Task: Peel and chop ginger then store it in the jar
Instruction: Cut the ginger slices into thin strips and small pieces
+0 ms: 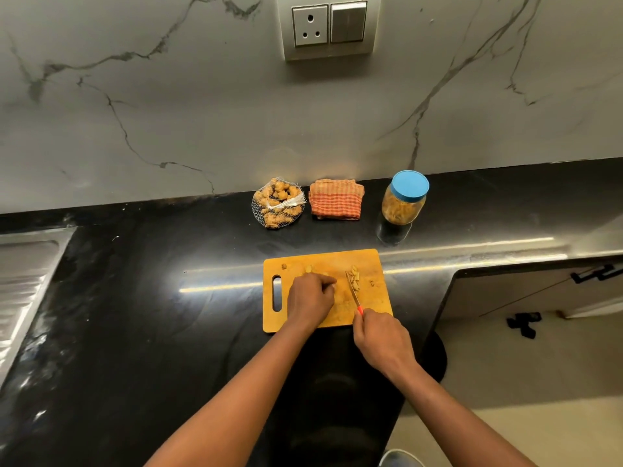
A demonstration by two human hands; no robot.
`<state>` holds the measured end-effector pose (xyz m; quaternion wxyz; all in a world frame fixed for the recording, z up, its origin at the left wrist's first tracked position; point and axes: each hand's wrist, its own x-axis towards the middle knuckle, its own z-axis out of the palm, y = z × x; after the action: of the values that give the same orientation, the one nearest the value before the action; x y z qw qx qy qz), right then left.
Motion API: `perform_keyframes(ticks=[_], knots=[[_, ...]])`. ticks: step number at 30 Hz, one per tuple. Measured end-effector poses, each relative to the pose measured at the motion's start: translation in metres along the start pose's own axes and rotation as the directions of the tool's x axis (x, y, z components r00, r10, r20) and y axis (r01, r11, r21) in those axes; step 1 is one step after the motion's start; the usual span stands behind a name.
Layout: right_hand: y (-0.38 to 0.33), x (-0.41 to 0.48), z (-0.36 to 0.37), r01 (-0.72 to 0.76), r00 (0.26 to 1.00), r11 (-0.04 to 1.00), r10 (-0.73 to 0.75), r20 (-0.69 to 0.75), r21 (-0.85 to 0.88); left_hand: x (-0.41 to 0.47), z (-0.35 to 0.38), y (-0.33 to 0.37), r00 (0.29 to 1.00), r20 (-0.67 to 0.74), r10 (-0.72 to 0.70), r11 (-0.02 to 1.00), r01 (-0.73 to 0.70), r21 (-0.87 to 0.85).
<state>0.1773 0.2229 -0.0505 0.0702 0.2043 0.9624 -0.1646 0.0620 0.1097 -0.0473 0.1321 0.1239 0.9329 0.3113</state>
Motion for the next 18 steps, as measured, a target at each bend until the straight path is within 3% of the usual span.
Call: perform_keyframes(ticks=[3,8,15,18], knots=[[-0.002,-0.001,0.002,0.005,1.0,1.0,-0.005,0.006,-0.004,-0.004,0.005,-0.001,0.998,-0.034,-0.05,0.999,0.051,0.019],[-0.005,-0.004,0.003,0.025,0.999,1.0,-0.025,0.021,-0.003,-0.009,0.002,-0.002,1.0,-0.026,-0.01,0.994,0.013,0.113],[-0.006,-0.014,0.004,0.046,0.999,0.999,-0.045,0.019,-0.017,-0.007,-0.004,-0.015,0.993,0.106,0.06,0.998,-0.062,0.014],[-0.007,-0.017,0.004,0.061,0.998,0.998,-0.06,0.022,-0.028,-0.007,-0.004,-0.016,0.993,0.083,0.081,0.997,-0.082,0.01]])
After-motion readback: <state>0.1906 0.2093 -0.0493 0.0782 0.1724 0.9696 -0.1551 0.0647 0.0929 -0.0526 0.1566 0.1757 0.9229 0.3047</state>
